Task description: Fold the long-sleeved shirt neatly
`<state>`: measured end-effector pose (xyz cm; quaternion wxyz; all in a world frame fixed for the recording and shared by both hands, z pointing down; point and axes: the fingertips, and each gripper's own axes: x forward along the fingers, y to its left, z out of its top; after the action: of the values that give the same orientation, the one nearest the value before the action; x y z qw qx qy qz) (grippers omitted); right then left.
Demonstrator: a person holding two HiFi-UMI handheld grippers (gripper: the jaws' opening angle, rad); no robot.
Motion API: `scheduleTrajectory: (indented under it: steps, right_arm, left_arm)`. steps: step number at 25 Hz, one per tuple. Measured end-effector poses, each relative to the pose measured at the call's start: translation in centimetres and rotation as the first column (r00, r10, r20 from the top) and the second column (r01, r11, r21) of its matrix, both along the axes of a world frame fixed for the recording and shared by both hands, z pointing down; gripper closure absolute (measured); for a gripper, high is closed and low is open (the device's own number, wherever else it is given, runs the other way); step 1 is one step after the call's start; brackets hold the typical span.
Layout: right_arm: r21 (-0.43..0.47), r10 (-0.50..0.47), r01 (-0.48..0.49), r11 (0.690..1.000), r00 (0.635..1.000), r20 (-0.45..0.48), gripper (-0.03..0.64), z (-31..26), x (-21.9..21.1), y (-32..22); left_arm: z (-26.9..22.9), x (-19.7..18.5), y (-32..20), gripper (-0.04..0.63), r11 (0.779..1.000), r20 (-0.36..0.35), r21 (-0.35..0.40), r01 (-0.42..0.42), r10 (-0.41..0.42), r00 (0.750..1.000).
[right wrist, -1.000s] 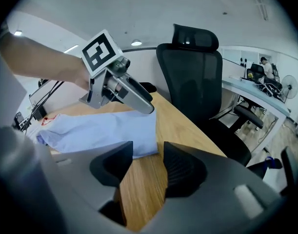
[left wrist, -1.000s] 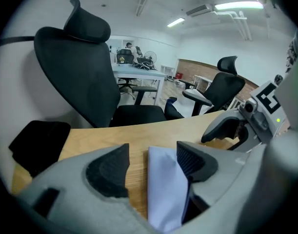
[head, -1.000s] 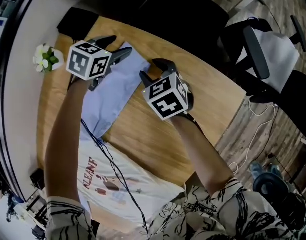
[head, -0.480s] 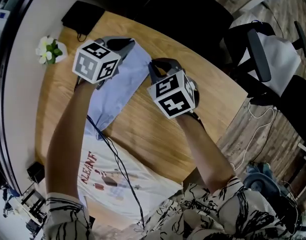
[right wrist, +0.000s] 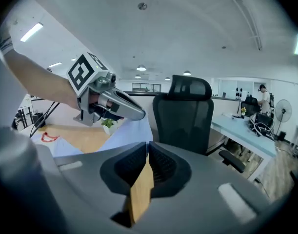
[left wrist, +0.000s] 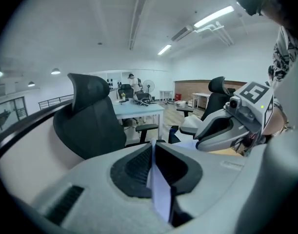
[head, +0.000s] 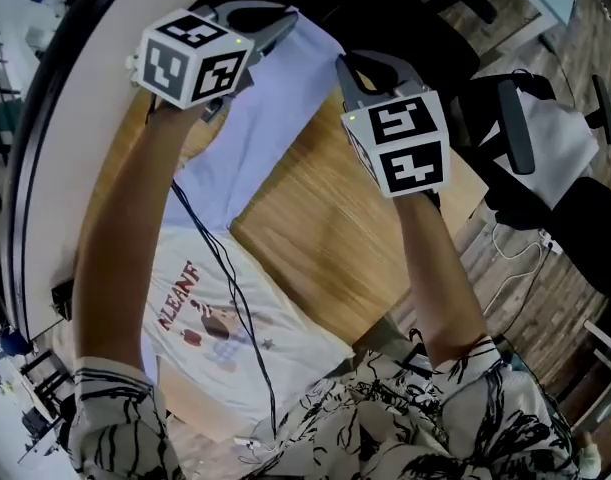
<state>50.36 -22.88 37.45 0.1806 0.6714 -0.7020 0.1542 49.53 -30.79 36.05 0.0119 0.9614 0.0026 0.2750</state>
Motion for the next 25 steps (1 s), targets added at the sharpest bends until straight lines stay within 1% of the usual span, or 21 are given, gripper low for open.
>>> scheduleTrajectory:
  steps: [4, 7, 9, 12, 14, 16, 19, 21, 23, 25]
  right_arm:
    - [0.041, -0.106, 0.105, 0.994, 0.994, 0.005, 0.589, -4.1, -3.3, 0.2]
    - [0.073, -0.189, 0.186, 0.980, 0.982, 0.027, 0.589, -6.7, -7.4, 0.7]
    - [0.099, -0.247, 0.242, 0.965, 0.968, 0.046, 0.589, -8.3, -10.6, 1.3]
    - [0.148, -0.344, 0.331, 0.932, 0.936, 0.077, 0.589, -10.8, -16.1, 2.0]
    - [0.173, -0.394, 0.375, 0.911, 0.915, 0.090, 0.589, -12.2, -19.9, 2.6]
    - [0.191, -0.432, 0.409, 0.892, 0.897, 0.096, 0.589, -13.4, -23.7, 3.4]
    - [0.213, -0.488, 0.461, 0.862, 0.867, 0.099, 0.589, -14.9, -29.9, 4.7]
    - [0.226, -0.514, 0.483, 0.846, 0.851, 0.106, 0.589, -15.6, -33.6, 5.7]
    - [0.231, -0.526, 0.493, 0.839, 0.842, 0.115, 0.589, -15.7, -37.0, 6.8]
    - [0.229, -0.531, 0.499, 0.836, 0.841, 0.106, 0.589, -15.5, -40.3, 7.8]
  left_arm:
    - [-2.7, -2.8, 0.4, 0.566, 1.000, -0.003, 0.022, 0.021, -0.021, 1.000]
    - [-4.6, -6.9, 1.1, 0.566, 0.999, -0.007, 0.037, 0.038, -0.038, 0.999]
    - [-6.4, -10.5, 1.6, 0.566, 0.997, -0.033, 0.030, 0.068, -0.067, 0.997]
    - [-9.6, -16.8, 2.5, 0.568, 0.989, -0.091, 0.005, 0.147, -0.146, 0.985]
    - [-11.1, -21.1, 3.3, 0.568, 0.982, -0.100, 0.011, 0.191, -0.189, 0.977]
    - [-12.0, -25.2, 4.4, 0.567, 0.977, -0.092, 0.024, 0.210, -0.207, 0.974]
    - [-12.8, -31.2, 6.0, 0.568, 0.977, -0.079, 0.036, 0.211, -0.208, 0.975]
    - [-13.1, -34.9, 7.1, 0.566, 0.980, -0.071, 0.051, 0.190, -0.186, 0.980]
    - [-13.1, -38.3, 8.3, 0.567, 0.985, -0.078, 0.053, 0.164, -0.160, 0.984]
    - [-12.5, -41.7, 9.2, 0.566, 0.987, -0.084, 0.040, 0.158, -0.154, 0.985]
